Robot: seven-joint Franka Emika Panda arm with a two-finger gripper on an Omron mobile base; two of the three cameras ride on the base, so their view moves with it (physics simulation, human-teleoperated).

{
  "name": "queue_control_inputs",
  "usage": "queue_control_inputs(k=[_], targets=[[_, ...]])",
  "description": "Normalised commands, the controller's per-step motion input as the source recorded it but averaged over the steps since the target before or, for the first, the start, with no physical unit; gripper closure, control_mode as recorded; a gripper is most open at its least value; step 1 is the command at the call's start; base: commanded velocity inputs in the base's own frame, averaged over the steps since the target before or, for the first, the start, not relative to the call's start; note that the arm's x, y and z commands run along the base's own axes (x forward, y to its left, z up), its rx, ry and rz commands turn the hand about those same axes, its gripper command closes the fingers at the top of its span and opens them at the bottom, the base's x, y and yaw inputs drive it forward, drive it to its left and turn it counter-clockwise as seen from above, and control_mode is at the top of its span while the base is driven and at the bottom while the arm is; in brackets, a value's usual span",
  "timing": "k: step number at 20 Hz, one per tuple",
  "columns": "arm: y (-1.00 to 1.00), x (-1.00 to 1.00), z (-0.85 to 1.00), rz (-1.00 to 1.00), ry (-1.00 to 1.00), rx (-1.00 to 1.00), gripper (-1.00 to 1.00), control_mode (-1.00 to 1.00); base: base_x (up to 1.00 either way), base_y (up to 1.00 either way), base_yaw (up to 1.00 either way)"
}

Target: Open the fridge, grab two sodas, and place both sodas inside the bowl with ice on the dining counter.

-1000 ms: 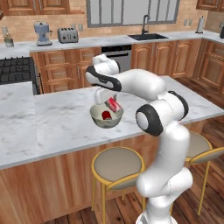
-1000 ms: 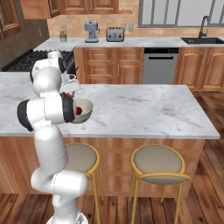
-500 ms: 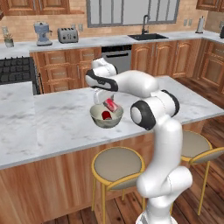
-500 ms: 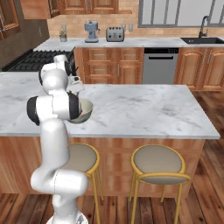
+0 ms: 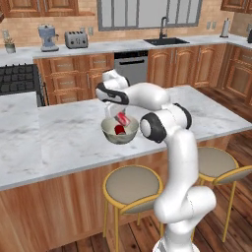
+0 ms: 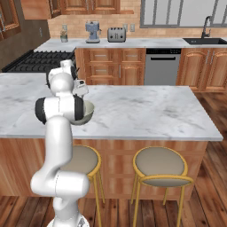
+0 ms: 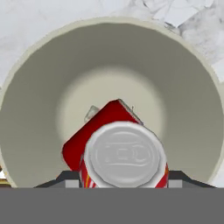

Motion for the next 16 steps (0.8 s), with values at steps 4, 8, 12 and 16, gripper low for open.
queue_control_inputs(k=[4, 8, 12, 16], targets=[[0.00, 0.20, -0.33, 0.06, 0.00, 0.00, 1.00, -1.00, 0.00, 0.00, 0.00], [0.00, 0.03, -0.29, 0.07, 0.00, 0.01, 1.00, -1.00, 0.00, 0.00, 0.00], [0.00, 0.00, -0.31, 0.07, 0.00, 0.00, 1.00, -1.00, 0.00, 0.00, 0.00], [0.00, 0.00, -0.32, 0.06, 0.00, 0.00, -1.00, -1.00, 0.00, 0.00, 0.00]])
